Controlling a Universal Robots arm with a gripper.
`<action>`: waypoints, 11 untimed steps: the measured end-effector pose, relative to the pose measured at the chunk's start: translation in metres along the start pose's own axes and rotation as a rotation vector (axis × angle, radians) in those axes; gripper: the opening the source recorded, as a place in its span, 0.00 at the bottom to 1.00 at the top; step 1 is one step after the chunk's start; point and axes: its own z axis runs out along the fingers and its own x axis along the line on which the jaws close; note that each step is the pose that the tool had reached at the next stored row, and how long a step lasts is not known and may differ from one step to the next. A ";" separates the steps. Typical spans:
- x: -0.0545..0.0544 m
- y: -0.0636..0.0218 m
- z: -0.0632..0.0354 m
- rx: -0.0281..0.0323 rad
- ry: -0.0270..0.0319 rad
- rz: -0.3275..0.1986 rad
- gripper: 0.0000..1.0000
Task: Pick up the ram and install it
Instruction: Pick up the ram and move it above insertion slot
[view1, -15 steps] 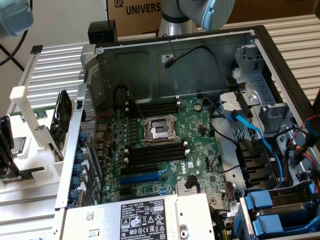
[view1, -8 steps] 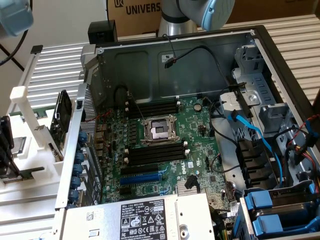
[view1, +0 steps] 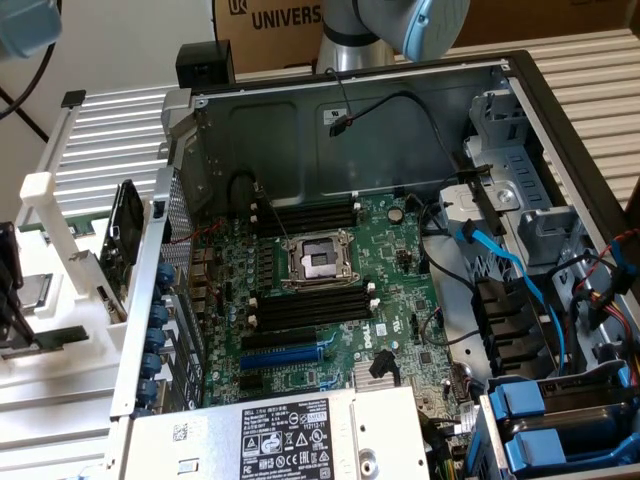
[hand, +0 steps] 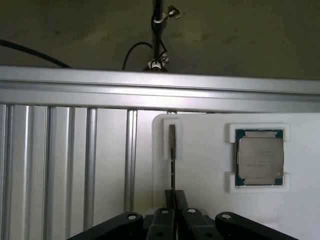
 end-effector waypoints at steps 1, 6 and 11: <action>0.000 0.0000 -0.0022 0.0000 0.0000 0.000 0.12; 0.000 0.0002 -0.0140 0.0001 0.0000 0.000 0.12; -0.001 0.0010 -0.0280 0.0000 0.0000 0.001 0.12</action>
